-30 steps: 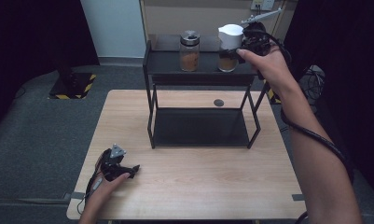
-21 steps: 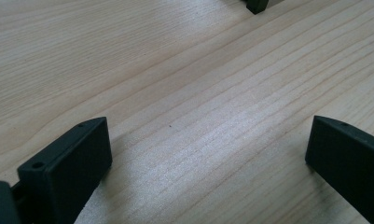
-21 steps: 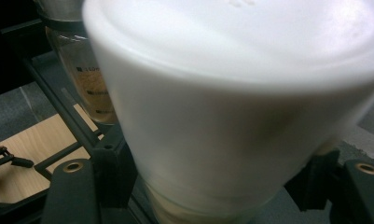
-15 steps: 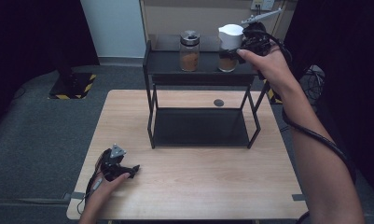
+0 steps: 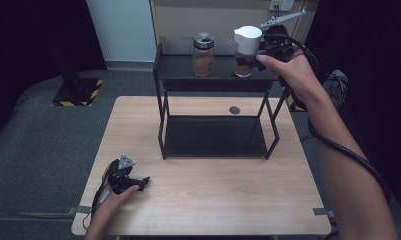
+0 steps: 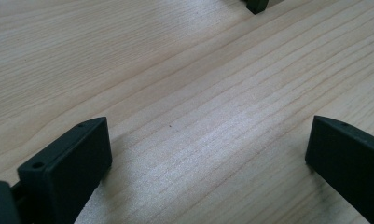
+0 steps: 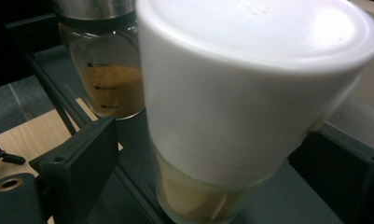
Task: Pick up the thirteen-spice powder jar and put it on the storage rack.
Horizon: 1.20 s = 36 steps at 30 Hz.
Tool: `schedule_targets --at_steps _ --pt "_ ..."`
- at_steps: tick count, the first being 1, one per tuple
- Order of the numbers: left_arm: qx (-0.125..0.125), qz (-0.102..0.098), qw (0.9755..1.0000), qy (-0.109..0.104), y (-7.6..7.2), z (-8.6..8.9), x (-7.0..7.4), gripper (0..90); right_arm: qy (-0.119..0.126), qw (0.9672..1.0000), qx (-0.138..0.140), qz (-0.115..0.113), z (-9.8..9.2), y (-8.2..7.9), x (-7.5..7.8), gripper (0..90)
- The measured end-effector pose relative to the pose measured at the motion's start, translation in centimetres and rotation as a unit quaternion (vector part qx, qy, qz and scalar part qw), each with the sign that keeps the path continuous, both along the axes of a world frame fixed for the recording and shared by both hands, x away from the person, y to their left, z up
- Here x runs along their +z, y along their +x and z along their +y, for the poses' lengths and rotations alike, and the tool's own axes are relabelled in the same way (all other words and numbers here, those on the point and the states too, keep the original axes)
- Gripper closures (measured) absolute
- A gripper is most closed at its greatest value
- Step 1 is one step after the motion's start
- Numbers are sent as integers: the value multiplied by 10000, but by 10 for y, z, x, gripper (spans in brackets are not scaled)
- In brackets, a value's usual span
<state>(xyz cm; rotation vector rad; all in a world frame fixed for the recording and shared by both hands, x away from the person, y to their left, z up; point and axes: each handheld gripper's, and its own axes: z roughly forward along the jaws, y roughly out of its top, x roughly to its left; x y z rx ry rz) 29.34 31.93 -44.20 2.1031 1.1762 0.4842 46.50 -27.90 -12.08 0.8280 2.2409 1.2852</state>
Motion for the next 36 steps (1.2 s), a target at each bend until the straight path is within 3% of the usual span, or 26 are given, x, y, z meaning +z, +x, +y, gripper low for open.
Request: schedule_targets --at_steps 12,33,36 --pt "0 0 10000 1 0 0 0 0 -102 9999 -37 -94 -3 -19 3 59" --pt "23 -8 10000 -1 0 -1 0 0 -333 9989 175 -262 -8 -63 9 57" --pt "32 -11 10000 -14 -1 -1 -1 0 -476 9983 216 -270 -5 -70 8 57"
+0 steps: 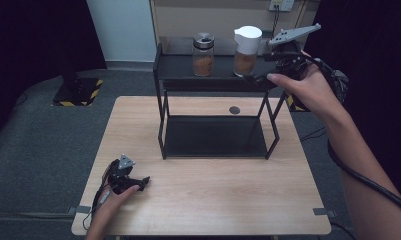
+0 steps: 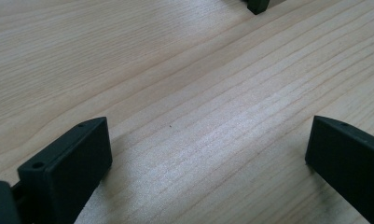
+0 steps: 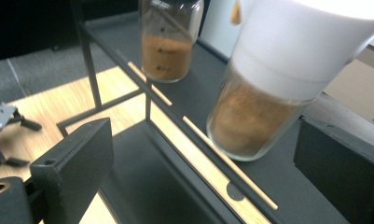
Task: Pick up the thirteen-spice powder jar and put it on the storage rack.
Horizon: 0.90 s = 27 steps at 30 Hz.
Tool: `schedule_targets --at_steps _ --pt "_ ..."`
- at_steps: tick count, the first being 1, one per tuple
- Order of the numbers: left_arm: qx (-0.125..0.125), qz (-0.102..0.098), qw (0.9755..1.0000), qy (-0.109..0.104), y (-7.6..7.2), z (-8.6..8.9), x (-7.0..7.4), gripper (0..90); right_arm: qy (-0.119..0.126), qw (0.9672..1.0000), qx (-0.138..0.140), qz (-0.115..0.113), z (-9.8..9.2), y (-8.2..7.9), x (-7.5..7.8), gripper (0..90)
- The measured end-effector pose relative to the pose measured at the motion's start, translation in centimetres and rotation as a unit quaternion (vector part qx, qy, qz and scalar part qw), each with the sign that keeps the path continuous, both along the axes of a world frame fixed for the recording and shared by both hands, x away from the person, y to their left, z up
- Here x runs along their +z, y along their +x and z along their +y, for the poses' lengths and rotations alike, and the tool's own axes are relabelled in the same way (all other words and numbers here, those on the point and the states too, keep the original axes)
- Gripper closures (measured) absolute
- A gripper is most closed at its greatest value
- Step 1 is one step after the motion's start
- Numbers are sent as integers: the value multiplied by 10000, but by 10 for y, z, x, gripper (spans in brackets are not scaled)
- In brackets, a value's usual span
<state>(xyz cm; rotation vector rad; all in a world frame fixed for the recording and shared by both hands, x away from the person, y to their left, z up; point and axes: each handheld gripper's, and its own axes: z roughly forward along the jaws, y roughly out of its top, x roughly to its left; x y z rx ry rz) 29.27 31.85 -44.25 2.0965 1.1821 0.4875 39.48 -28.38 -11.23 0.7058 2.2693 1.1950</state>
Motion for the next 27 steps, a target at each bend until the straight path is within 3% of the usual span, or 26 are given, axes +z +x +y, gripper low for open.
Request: schedule_targets --at_steps 3,13,27 --pt "-3 2 10000 5 0 0 0 0 34 10000 35 44 -1 -3 -3 57" --pt "-4 3 10000 8 0 0 0 0 -186 9997 108 151 4 -14 -14 58" --pt "12 2 10000 6 0 0 0 0 -471 9971 307 509 17 -10 -53 64"
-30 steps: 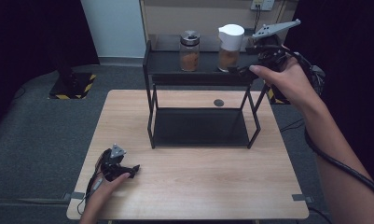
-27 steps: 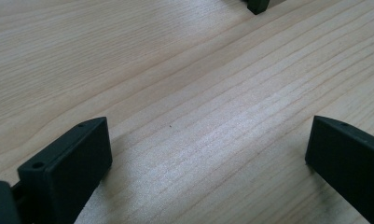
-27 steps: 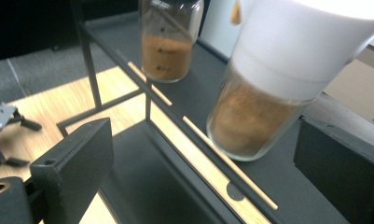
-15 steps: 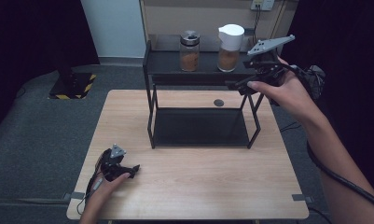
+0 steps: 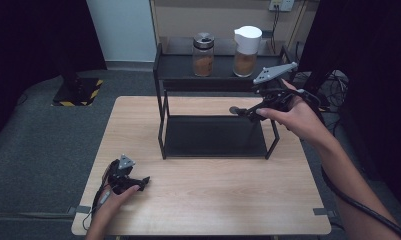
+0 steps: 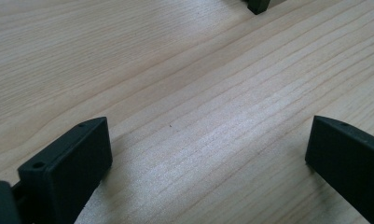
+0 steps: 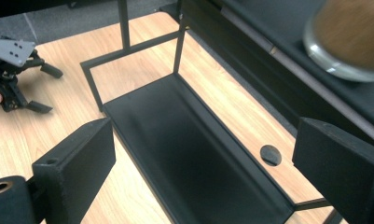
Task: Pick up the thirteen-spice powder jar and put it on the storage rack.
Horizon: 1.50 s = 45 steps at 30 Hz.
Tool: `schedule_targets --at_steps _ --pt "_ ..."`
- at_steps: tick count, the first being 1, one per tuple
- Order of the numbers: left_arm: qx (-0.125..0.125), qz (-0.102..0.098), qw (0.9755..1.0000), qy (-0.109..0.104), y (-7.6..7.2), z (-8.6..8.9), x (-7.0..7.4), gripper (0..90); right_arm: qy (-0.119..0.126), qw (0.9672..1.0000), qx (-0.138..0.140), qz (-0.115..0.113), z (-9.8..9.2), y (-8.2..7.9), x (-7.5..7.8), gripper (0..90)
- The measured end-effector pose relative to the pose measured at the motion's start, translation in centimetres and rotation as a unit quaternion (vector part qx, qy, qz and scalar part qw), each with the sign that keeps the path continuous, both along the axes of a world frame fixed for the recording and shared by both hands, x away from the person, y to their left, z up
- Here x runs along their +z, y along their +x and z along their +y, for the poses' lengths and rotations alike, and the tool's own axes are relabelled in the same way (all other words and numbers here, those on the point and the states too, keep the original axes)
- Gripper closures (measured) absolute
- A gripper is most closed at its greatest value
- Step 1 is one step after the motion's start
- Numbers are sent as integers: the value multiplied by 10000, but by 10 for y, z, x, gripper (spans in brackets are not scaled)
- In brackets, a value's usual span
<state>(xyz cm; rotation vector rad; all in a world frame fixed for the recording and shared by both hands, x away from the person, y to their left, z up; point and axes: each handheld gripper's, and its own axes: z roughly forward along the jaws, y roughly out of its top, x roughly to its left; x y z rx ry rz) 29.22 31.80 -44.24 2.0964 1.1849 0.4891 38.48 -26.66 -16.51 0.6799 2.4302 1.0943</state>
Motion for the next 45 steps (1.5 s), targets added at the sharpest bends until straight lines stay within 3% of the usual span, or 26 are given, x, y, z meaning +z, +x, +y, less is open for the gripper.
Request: schedule_targets --at_steps 21,31,45 --pt "2 0 10000 1 0 0 0 0 -289 9989 25 369 11 11 -42 66" --pt "2 -1 10000 0 0 0 0 0 -98 9987 20 492 3 12 -60 64" --pt "1 0 10000 1 0 0 0 0 -41 9982 -1 595 -3 10 -80 64"
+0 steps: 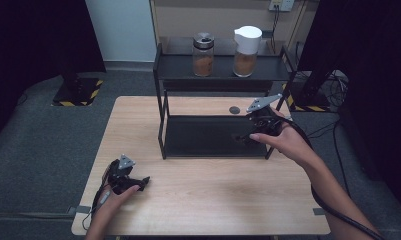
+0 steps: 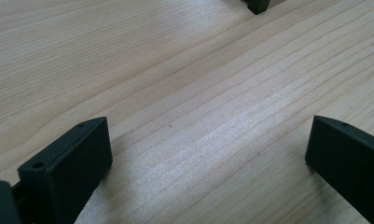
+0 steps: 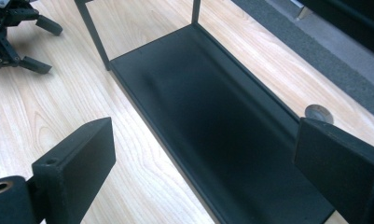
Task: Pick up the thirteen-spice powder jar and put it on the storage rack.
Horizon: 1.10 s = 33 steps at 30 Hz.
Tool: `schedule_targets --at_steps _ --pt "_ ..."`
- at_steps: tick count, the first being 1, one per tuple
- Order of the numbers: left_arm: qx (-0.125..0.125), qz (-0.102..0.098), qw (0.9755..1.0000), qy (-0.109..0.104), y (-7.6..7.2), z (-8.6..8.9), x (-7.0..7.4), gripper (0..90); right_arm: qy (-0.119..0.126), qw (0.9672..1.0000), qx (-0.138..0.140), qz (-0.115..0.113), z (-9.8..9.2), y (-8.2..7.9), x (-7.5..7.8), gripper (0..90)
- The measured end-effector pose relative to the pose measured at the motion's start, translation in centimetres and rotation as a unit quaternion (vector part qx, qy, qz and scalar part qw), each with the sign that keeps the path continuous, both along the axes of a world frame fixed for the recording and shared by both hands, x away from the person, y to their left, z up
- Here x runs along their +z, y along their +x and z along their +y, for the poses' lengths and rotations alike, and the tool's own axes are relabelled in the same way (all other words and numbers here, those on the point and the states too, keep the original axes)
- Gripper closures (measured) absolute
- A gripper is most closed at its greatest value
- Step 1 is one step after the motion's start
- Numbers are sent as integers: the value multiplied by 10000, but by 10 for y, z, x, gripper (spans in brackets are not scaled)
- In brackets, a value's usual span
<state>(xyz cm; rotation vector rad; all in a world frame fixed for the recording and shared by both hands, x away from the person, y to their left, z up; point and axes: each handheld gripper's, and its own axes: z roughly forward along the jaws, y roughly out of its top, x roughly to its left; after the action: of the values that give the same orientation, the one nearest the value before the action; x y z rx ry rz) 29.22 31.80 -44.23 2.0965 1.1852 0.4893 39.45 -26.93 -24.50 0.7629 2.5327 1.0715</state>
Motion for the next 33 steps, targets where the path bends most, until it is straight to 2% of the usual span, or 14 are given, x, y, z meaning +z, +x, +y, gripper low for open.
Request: schedule_targets --at_steps 10,33 --pt "0 1 10000 1 0 0 0 0 5 9999 17 116 -1 -1 -17 64" --pt "1 -2 10000 -1 0 0 0 0 -161 9994 75 288 4 -4 -49 65"
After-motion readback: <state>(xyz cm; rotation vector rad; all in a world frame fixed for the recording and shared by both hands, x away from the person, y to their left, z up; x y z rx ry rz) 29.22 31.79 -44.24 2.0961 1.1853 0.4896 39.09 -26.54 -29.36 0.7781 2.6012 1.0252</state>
